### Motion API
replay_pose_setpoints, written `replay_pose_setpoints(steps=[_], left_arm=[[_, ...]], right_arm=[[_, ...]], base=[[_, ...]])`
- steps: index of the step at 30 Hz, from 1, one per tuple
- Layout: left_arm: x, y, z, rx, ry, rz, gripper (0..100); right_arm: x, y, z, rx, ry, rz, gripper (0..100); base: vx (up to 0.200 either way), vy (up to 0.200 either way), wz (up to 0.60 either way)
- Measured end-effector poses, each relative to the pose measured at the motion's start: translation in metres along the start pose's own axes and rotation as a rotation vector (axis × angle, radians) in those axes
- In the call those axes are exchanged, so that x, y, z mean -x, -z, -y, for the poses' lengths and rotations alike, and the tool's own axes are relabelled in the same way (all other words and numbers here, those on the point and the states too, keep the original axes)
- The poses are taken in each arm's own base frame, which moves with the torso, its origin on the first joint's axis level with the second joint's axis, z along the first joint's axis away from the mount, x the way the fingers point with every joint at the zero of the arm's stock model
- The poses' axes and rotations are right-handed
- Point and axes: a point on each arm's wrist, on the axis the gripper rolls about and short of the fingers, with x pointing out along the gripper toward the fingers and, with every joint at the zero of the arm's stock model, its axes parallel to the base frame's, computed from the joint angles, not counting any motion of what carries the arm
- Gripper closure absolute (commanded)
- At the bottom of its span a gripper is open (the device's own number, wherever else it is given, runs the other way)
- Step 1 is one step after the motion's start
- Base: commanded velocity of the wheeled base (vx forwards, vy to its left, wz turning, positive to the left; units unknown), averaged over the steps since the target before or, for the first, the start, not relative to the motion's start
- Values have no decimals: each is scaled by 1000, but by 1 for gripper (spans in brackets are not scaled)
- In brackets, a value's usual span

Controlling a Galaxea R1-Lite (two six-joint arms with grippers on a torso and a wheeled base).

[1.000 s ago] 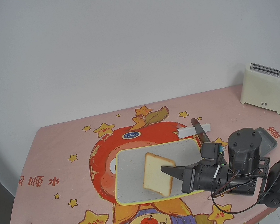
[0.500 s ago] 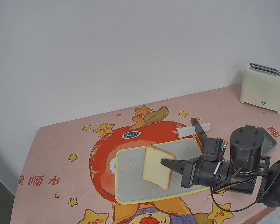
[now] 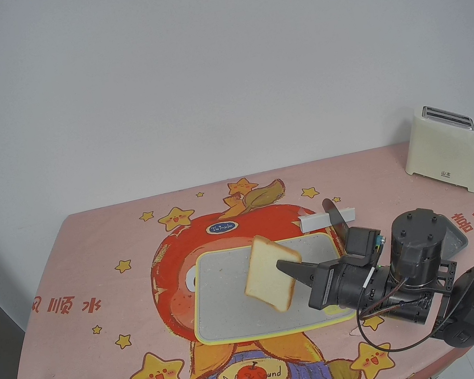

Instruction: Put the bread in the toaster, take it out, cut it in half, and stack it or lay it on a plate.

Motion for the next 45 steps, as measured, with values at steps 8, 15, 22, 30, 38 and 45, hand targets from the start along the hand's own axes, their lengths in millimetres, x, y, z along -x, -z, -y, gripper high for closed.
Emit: replay_pose_setpoints(steps=[8, 15, 22, 30, 38, 45], left_arm=[[0, 0, 0, 0, 0, 0, 0], [0, 0, 0, 0, 0, 0, 0], [0, 0, 0, 0, 0, 0, 0], [0, 0, 0, -1, 0, 0, 0], [0, 0, 0, 0, -1, 0, 0], [0, 0, 0, 0, 0, 0, 0]], right_arm=[[-2, 7, 1, 1, 6, -26, 100], [-4, 12, 3, 2, 11, -40, 100], [-7, 14, 5, 3, 21, -44, 100], [-8, 13, 6, 2, 26, -41, 100], [-10, 9, 5, 2, 21, -4, 100], [-13, 10, 7, 27, 20, 45, 100]], base=[[0, 0, 0], [0, 0, 0], [0, 0, 0], [0, 0, 0], [0, 0, 0], [0, 0, 0]])
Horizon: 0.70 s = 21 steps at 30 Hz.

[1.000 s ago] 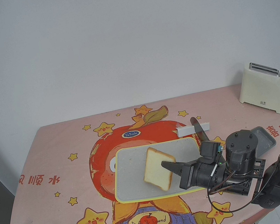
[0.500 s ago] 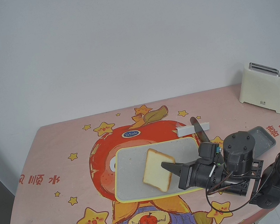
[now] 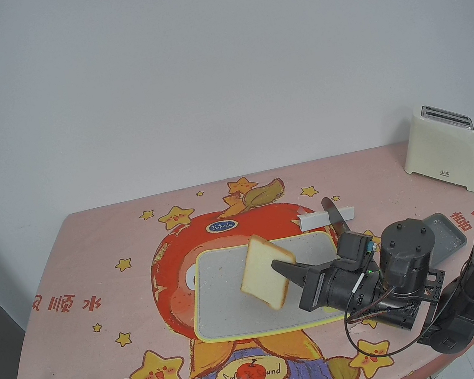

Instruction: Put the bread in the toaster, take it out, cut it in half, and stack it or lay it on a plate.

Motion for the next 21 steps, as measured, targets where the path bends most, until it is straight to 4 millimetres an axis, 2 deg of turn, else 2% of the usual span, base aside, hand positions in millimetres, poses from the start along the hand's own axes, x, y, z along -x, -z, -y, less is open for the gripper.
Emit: replay_pose_setpoints(steps=[21], left_arm=[[0, 0, 0, 0, 0, 0, 0]], right_arm=[[-1, 4, 3, 2, 12, -16, 100]], base=[[0, 0, 0]])
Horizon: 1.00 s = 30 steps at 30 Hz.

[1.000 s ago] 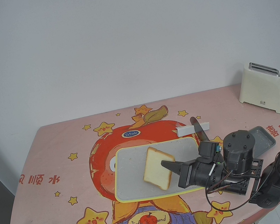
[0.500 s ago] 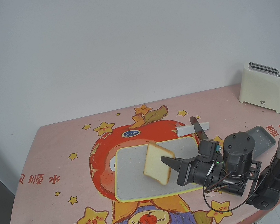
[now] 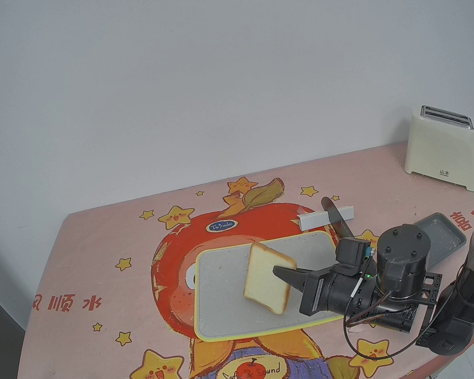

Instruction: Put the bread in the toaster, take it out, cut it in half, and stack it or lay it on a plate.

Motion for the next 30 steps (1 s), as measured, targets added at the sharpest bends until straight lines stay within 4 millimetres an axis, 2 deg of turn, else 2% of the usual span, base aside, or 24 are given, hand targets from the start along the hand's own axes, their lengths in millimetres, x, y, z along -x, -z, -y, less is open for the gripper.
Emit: replay_pose_setpoints(steps=[16, 17, 30], left_arm=[[0, 0, 0, 0, 0, 0, 0], [0, 0, 0, 0, 0, 0, 0], [0, 0, 0, 0, 0, 0, 0]], right_arm=[[2, 2, 0, 1, 8, -16, 100], [2, 3, 0, 1, 9, -18, 0], [7, 1, 1, 26, 25, -27, 0]], base=[[0, 0, 0], [0, 0, 0], [0, 0, 0]])
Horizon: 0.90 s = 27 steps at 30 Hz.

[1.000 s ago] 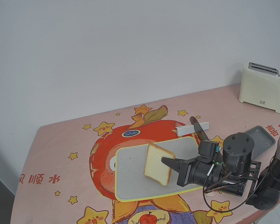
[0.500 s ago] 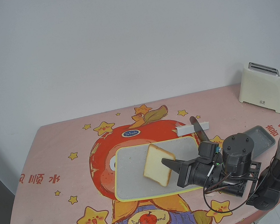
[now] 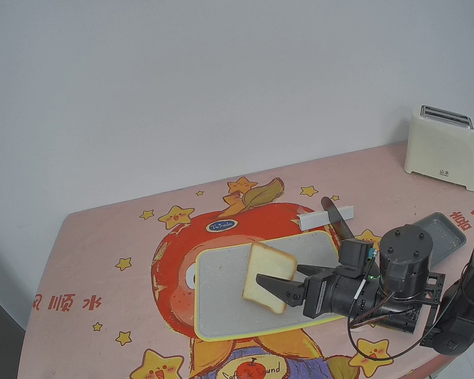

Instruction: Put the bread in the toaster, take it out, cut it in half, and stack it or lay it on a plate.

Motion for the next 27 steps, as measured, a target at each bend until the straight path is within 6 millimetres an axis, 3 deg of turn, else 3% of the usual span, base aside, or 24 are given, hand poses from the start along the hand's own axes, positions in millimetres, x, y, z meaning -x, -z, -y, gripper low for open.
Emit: replay_pose_setpoints(steps=[11, 27], left_arm=[[0, 0, 0, 0, 0, 0, 0], [0, 0, 0, 0, 0, 0, 0]], right_arm=[[17, -6, -7, 29, 64, -73, 0], [33, -28, -23, 59, 15, -3, 0]], base=[[0, 0, 0], [0, 0, 0]])
